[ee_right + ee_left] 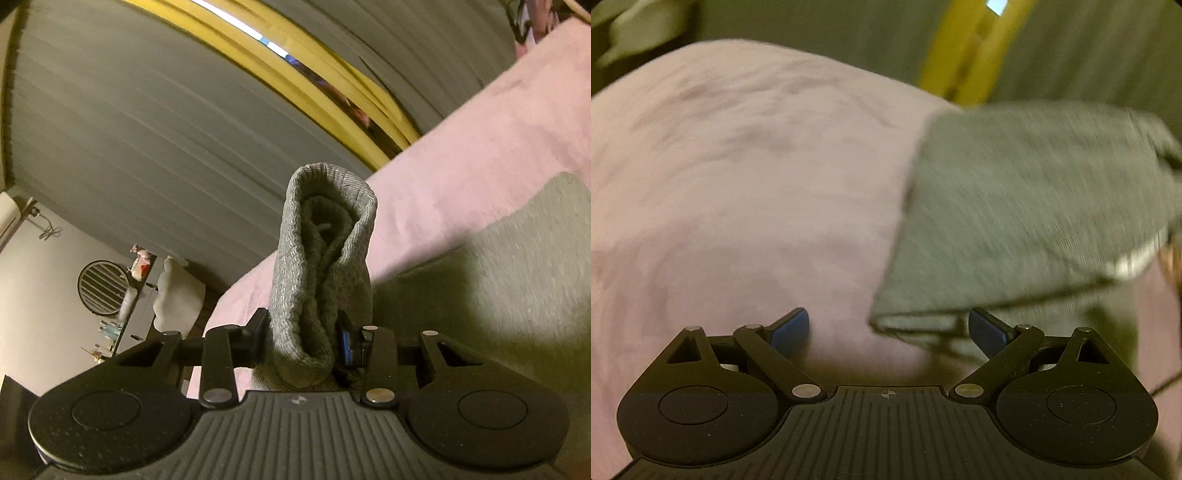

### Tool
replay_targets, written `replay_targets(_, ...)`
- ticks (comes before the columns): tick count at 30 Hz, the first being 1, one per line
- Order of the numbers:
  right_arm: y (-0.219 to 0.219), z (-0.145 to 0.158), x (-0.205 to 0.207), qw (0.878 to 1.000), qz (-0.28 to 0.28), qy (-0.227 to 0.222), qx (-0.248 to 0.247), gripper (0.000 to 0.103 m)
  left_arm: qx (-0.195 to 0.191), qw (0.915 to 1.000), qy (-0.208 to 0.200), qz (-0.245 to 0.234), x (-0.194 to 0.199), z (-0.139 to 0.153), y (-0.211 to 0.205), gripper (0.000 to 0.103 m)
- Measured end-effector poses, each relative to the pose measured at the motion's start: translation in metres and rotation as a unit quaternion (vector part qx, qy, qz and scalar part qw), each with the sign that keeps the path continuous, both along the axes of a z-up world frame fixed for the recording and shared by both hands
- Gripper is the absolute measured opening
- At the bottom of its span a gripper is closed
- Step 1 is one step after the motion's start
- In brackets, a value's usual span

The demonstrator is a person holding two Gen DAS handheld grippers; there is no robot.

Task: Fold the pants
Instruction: 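Lift the waistband with the right tool and fold it over toward the hem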

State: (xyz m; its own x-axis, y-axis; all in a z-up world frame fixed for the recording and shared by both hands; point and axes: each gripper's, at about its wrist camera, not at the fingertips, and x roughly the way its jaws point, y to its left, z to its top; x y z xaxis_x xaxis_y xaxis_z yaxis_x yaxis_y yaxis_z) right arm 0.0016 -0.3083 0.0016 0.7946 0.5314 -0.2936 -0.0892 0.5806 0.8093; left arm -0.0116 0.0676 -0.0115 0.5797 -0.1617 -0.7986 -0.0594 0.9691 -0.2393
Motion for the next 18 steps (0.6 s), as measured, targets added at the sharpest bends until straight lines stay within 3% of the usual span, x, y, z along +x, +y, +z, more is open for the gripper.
replay_targets(4,-0.005,-0.001,-0.004,1.000,-0.008,0.006,0.002,0.037,0.082,0.9930,0.047,-0.071,0.017,-0.008,-0.033,0.097)
replay_targets(6,-0.005,-0.005,-0.007,1.000,-0.011,0.005,0.003,0.037,0.130,0.9854,0.076,-0.080,0.027,-0.016,-0.046,0.090)
replay_targets(8,-0.006,-0.005,-0.010,1.000,-0.012,0.002,0.001,0.037,0.147,0.9828,0.092,-0.063,0.036,-0.020,-0.047,0.084)
replay_targets(10,-0.006,-0.002,-0.013,1.000,-0.015,-0.002,0.000,0.037,0.136,0.9849,0.104,-0.024,0.044,-0.023,-0.038,0.074)
replay_targets(13,-0.011,0.001,-0.018,1.000,-0.019,-0.010,-0.001,0.037,0.075,0.9923,0.099,0.003,0.043,-0.022,-0.020,0.058)
replay_targets(15,-0.018,0.000,-0.020,1.000,-0.024,-0.012,-0.002,0.037,0.028,0.9962,0.082,-0.003,0.038,-0.019,-0.011,0.036)
replay_targets(18,-0.030,-0.006,-0.022,0.999,-0.035,-0.003,0.003,0.037,0.006,0.9972,0.073,-0.008,0.034,-0.018,-0.008,0.032)
